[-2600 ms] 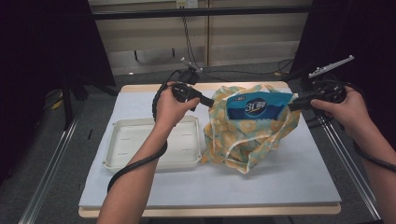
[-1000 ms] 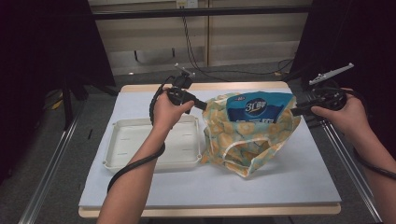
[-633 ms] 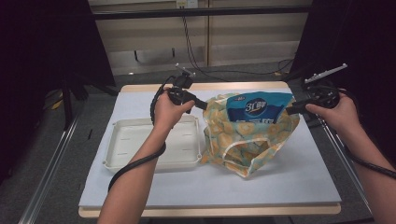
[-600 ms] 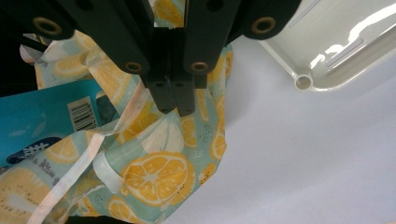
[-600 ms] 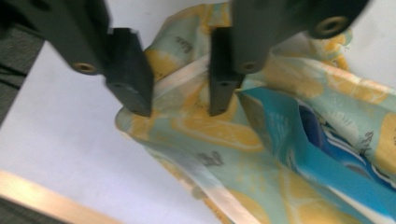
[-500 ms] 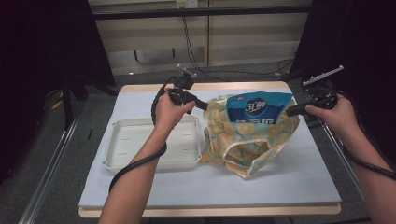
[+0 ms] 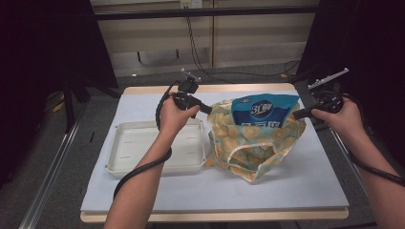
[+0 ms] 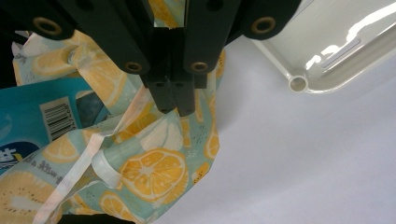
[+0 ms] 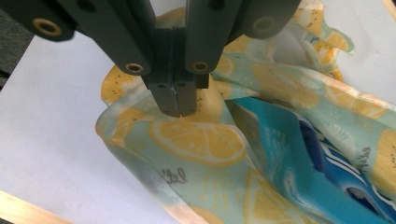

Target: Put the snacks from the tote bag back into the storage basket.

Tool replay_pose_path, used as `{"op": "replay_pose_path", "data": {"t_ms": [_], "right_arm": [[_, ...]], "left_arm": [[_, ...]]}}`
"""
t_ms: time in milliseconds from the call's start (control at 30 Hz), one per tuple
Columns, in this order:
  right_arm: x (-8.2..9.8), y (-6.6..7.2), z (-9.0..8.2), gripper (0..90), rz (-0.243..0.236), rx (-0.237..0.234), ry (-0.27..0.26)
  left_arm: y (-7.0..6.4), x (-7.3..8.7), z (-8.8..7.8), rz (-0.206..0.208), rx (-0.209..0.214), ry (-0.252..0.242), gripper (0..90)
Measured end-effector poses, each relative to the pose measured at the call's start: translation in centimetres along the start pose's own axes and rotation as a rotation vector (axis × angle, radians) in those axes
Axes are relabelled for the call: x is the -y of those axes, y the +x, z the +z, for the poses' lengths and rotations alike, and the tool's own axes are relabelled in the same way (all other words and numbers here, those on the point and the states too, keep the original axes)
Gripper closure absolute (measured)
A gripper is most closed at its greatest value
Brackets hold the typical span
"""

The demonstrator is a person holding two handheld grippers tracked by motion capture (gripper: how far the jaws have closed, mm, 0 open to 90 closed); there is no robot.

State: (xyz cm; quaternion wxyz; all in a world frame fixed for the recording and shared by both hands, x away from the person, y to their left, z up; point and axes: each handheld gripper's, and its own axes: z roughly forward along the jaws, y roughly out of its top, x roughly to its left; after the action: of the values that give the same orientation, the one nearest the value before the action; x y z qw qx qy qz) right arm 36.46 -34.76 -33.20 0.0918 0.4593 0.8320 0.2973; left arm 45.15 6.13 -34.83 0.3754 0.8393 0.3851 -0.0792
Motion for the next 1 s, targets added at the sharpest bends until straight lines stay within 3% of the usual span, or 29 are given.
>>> {"op": "replay_pose_path", "data": {"t_ms": [300, 333, 367, 400, 433, 467, 500, 567, 600, 633, 667, 700, 733, 767, 800, 833, 1000], "right_arm": [[0.5, -0.5, 0.6, 90.0, 0.007, 0.014, 0.003], [0.5, -0.5, 0.7, 90.0, 0.009, 0.012, 0.006], [0.5, -0.6, 0.8, 90.0, 0.007, 0.017, 0.004], [0.5, -0.6, 0.8, 90.0, 0.008, 0.02, 0.007], [0.5, -0.7, 0.9, 90.0, 0.006, 0.03, 0.002], [0.5, -0.7, 0.9, 90.0, 0.006, 0.03, 0.002], [0.5, -0.7, 1.0, 90.0, 0.006, 0.035, 0.003], [0.6, -0.8, 1.2, 90.0, 0.005, 0.034, 0.001], [0.7, -0.8, 1.3, 90.0, 0.004, 0.039, 0.007], [0.8, -0.9, 1.4, 90.0, 0.007, 0.043, 0.005], [0.8, -0.9, 1.4, 90.0, 0.007, 0.043, 0.005], [0.9, -0.9, 1.4, 90.0, 0.008, 0.041, 0.007], [1.0, -1.0, 1.5, 90.0, 0.015, 0.044, 0.003], [1.2, -1.2, 1.5, 90.0, 0.016, 0.041, 0.001], [1.2, -1.2, 1.5, 90.0, 0.016, 0.041, 0.001], [1.2, -1.3, 1.5, 90.0, 0.017, 0.042, 0.0], [1.5, -1.6, 1.8, 90.0, 0.019, 0.049, -0.008]], "left_arm": [[0.8, 0.1, 0.7, -0.007, -0.006, 0.009, 90.0], [0.7, 0.1, 0.8, -0.024, -0.004, 0.002, 90.0], [0.6, 0.1, 1.1, -0.066, -0.006, -0.028, 90.0], [0.9, 0.1, 1.0, -0.025, -0.013, 0.003, 90.0], [0.8, 0.1, 1.6, -0.083, -0.006, -0.032, 90.0], [0.8, 0.1, 1.6, -0.083, -0.006, -0.032, 90.0], [1.3, 0.1, 1.5, -0.027, -0.018, 0.02, 90.0], [1.1, 0.2, 2.1, -0.086, -0.013, -0.016, 90.0], [1.2, 0.2, 2.2, -0.088, -0.016, -0.012, 90.0], [1.7, 0.2, 2.1, -0.042, -0.019, 0.03, 90.0], [1.7, 0.2, 2.1, -0.042, -0.019, 0.03, 90.0], [1.8, 0.3, 2.3, -0.054, -0.023, 0.024, 90.0], [1.7, 0.4, 2.6, -0.093, -0.018, 0.007, 90.0], [2.1, 0.5, 2.5, -0.051, -0.02, 0.032, 90.0], [2.2, 0.5, 2.6, -0.057, -0.017, 0.029, 90.0], [2.0, 0.6, 3.0, -0.107, -0.022, 0.0, 90.0], [2.3, 0.7, 3.6, -0.122, -0.027, -0.003, 90.0]]}}
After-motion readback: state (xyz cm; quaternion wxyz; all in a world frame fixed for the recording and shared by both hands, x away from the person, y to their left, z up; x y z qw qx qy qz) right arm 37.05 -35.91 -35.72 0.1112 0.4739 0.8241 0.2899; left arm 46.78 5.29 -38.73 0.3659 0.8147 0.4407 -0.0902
